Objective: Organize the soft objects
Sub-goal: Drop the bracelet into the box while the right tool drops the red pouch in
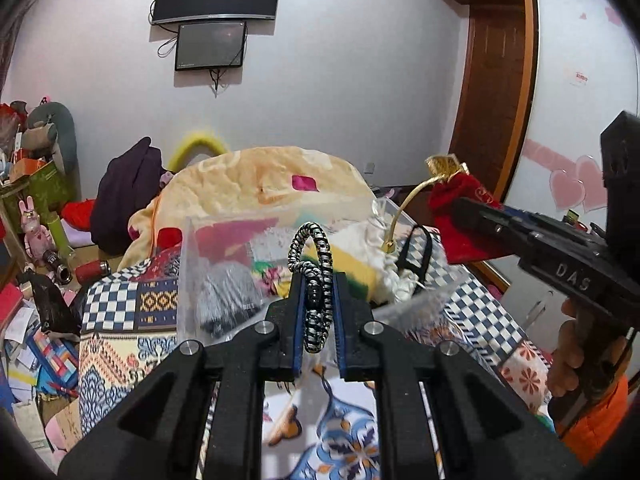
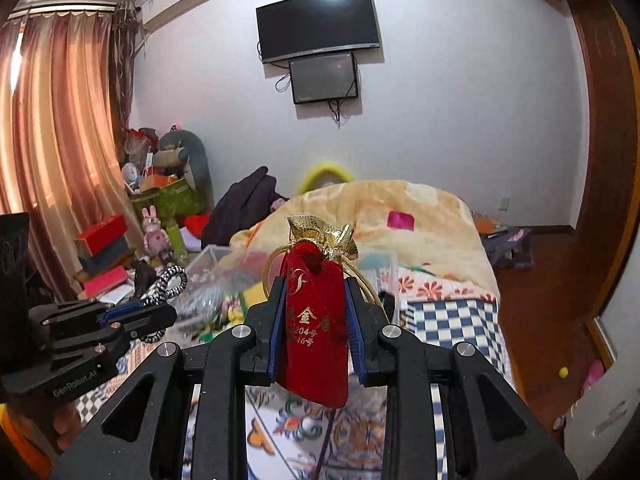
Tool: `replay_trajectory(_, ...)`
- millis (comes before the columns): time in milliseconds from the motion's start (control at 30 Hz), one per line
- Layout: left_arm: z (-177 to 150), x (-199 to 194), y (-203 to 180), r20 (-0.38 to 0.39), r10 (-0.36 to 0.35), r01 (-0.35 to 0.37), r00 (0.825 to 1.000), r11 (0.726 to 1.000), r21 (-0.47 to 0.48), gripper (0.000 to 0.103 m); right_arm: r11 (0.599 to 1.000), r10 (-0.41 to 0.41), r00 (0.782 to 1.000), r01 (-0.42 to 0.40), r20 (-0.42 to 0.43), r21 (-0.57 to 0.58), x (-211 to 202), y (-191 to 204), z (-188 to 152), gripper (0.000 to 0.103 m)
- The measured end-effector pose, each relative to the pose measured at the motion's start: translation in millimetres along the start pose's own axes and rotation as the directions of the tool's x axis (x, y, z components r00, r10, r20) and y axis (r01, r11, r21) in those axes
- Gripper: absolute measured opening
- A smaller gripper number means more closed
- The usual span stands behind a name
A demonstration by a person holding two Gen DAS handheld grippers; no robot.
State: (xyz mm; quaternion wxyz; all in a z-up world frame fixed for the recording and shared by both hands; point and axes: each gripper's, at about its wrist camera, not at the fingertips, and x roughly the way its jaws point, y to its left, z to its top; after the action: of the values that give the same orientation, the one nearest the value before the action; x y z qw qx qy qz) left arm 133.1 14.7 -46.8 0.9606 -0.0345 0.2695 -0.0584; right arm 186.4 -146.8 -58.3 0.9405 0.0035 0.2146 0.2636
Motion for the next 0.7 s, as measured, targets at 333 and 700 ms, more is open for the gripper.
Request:
replay_trajectory(333, -1.6, 45.5, 7.4, -0.060, 0.030, -0.031, 0.998, 0.999, -0.025, 0.012, 1.000, 0.014, 0.999, -0.014, -0.044, -0.005, 28.4, 3.6, -10.8, 0.025)
replay_trajectory(700, -13.6, 57.1, -7.0, -0.072, 0.085, -0.081, 0.994, 0.995, 0.058, 0.047, 0.999, 0.004, 0.986, 0.003, -0.167, 0.039, 56.7, -8.2, -27.9, 0.030)
